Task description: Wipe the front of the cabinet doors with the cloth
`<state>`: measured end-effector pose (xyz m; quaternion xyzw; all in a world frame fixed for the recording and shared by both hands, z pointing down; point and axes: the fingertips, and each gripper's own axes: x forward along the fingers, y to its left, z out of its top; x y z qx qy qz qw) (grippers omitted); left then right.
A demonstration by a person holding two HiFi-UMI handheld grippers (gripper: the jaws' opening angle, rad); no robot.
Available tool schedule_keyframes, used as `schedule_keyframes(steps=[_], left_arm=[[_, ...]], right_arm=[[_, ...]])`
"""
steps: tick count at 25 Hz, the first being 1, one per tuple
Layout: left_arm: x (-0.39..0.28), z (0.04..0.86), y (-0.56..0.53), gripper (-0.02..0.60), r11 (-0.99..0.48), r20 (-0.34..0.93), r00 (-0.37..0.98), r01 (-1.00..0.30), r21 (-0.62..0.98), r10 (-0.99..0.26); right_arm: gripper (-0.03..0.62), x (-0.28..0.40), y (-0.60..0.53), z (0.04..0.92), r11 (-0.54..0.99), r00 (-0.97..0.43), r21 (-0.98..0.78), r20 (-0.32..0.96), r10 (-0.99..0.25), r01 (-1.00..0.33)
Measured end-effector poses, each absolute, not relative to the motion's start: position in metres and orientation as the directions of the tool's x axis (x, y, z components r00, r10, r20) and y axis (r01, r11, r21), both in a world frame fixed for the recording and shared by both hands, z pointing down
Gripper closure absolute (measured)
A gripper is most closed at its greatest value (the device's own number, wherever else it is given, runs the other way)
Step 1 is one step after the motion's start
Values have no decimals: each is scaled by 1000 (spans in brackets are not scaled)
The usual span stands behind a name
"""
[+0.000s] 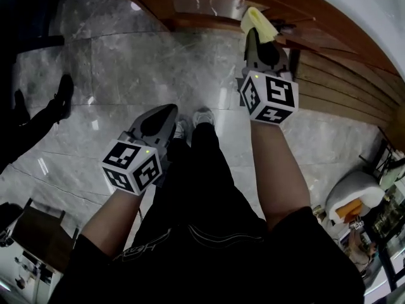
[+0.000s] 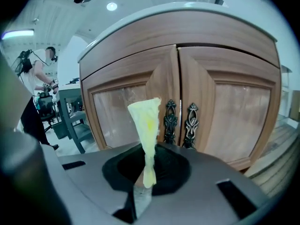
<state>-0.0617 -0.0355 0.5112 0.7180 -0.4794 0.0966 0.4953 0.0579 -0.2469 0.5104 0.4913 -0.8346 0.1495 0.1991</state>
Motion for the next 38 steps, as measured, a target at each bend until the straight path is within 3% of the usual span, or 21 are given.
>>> schedule_keyframes(steps=[11,21,28,38], left_arm=[[-45,518,-32,575,-73,618,550,-777,625,-562],[-50,524,-21,575,-57,625,546,-777,627,-559],[-77,528,-16,575,0,633,503,-783,622,-589],[-157,545,-3,575,189,670,344,-786,589,-658]], right_arm=[[553,93,-230,516,389,-379,-82,479,-792,-917],[553,88,-200,535,415,-412,-114,512,-754,-902],[553,38,-181,548,543,-514,-122,540,-666,-831],[553,-66,-173,566,734,-709,-210,522,-474,-645]])
